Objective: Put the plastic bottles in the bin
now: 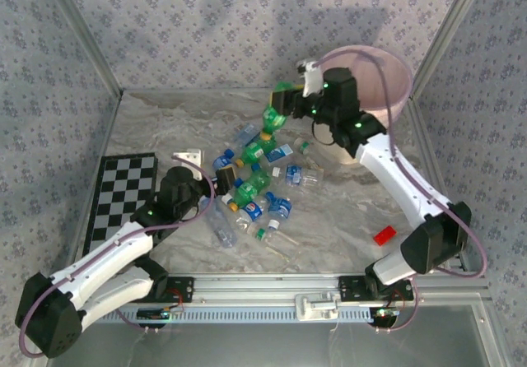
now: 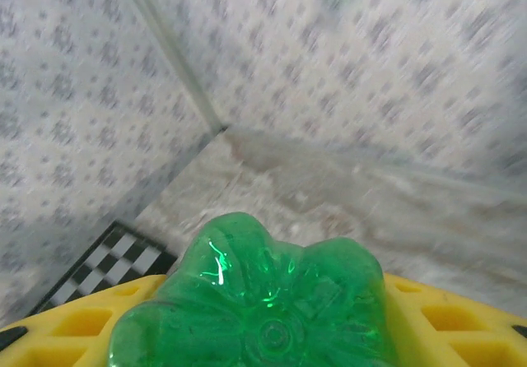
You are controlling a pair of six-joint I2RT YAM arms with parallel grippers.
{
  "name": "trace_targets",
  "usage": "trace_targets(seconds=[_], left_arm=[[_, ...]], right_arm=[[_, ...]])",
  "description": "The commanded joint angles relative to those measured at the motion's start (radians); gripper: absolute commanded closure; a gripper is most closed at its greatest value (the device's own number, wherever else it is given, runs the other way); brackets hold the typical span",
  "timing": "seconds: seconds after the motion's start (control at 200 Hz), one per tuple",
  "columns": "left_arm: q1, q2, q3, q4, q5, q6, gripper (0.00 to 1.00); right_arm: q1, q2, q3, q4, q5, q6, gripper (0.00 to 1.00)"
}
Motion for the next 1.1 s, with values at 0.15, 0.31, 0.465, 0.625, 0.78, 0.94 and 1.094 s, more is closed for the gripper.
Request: trace_targets(seconds=[0.15,0.31,0.465,0.625,0.78,0.94,1.094], left_arm=[[0.012,0.054,0.023,-0.009,-0.060,-0.048,0.00],[0.018,0.104,0.054,-0.032,-0.063,-0.070,0.00],[0.020,0.124,0.055,-0.034,-0.090,-0.098,0.00],[0.043,0.128,0.050,-0.052,-0.146,-0.165,0.00],[0.078,0.113,0.035,-0.077,-0.149,-0.210,0.00],[0.106,0.075,-0.007,-0.077,-0.148,-0.236,0.00],[0.125,0.030,-0.044,-0.083,-0.149,-0.242,0.00]], right_arm=[[-0.104,-0.063,0.154,-0.076,0.239,-0.174,0.54],[-0.187,-0.068,0.160,-0.026,0.332,-0.196,0.54],[-0.262,-0.048,0.157,-0.003,0.402,-0.206,0.54],[-0.338,0.008,0.188,-0.044,0.385,-0.180,0.54],[-0.359,0.080,0.206,-0.119,0.353,-0.159,0.54],[-0.357,0.176,0.238,-0.215,0.300,-0.134,0.53],[-0.355,0.281,0.304,-0.312,0.263,-0.124,0.52]])
